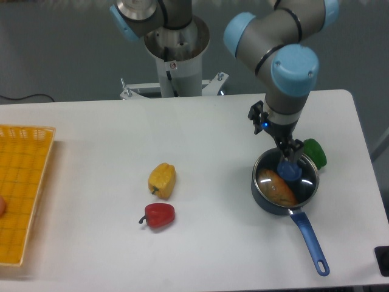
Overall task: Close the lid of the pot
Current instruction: 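Open the gripper and lift it away from the lid knob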
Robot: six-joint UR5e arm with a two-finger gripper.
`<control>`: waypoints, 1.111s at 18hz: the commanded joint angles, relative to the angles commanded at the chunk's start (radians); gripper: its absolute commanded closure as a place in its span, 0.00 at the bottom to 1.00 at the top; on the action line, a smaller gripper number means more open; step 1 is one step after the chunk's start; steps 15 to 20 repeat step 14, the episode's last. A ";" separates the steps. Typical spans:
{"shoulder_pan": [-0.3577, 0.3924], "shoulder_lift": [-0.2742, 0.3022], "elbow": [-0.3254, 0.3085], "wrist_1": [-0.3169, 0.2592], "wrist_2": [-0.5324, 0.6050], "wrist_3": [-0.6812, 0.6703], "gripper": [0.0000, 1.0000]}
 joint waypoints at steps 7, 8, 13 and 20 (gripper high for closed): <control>0.170 0.069 -0.023 -0.126 -0.052 0.374 0.00; 0.189 0.072 -0.023 -0.128 -0.051 0.411 0.00; 0.236 0.091 -0.040 -0.115 -0.035 0.551 0.00; 0.236 0.092 -0.040 -0.115 -0.035 0.551 0.00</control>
